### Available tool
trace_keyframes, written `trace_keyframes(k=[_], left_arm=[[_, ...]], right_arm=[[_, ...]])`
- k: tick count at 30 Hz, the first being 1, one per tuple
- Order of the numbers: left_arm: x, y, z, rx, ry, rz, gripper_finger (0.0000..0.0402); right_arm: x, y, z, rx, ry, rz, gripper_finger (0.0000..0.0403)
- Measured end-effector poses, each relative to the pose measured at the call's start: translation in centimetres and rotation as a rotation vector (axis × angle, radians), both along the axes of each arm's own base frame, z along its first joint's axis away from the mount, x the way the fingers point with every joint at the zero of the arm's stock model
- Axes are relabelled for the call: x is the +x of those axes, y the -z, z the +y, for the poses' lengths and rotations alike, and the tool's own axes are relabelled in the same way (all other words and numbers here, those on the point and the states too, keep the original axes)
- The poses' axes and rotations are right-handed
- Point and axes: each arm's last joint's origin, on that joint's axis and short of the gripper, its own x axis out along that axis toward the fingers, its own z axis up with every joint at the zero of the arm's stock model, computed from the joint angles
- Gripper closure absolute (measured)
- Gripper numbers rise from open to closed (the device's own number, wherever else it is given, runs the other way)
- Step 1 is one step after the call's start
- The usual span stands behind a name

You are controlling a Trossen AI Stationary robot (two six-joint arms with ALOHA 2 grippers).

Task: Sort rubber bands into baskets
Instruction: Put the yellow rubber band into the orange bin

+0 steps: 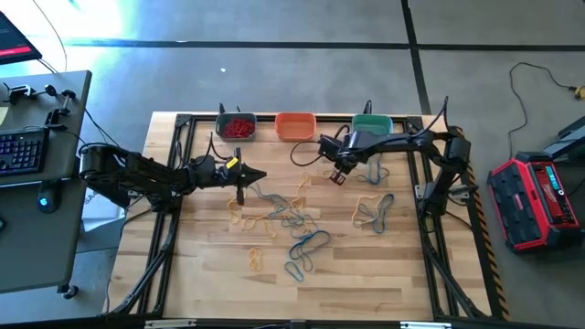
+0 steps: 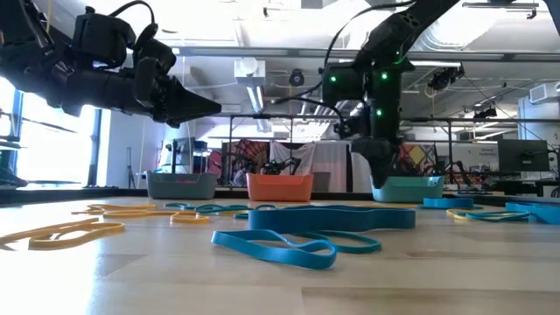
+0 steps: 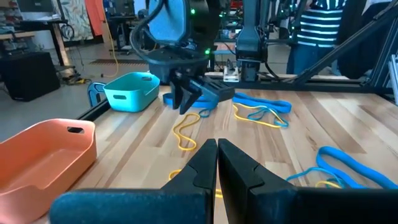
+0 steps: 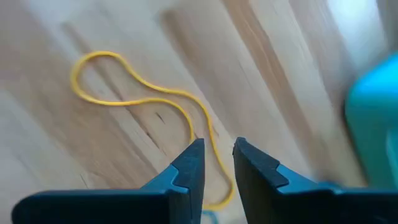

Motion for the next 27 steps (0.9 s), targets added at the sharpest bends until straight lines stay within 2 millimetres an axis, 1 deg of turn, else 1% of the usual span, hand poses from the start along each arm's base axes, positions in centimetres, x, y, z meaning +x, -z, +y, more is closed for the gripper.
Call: trace_keyframes(k=[3, 6, 10, 14, 19, 24, 27], left_arm=[[0.0, 0.0, 0.0, 0.004, -0.001, 0.002, 0.0394], [0.0, 0.2, 0.0, 0.0, -0.001, 0.017, 0.0394], [0.0, 0.4, 0.0, -0.013, -0.002, 0.036, 0.0394], [0.0, 0.4, 0.0, -0.013, -0.002, 0.037, 0.0394], [0.0, 0.4, 0.0, -0.029, -0.003, 0.034, 0.0394], [0.0, 0.4, 0.0, -0.029, -0.003, 0.033, 0.0394], [0.0, 0.3, 0.0, -0.029, -0.002, 0.032, 0.0394]], right_arm=[[0.3, 0.0, 0.0, -0.015, -0.162, 0.018, 0.0329], [0.3, 0.0, -0.1, 0.039, -0.259, 0.024, 0.0329], [0.1, 0.0, -0.7, 0.097, -0.277, -0.007, 0.0329], [0.0, 0.0, -1.2, 0.094, -0.31, -0.003, 0.0329], [0.2, 0.7, -1.1, 0.142, -0.382, -0.009, 0.0329], [0.5, 1.5, -1.1, 0.155, -0.391, 0.003, 0.0329], [0.6, 2.1, -1.2, 0.148, -0.388, 0.025, 0.032]])
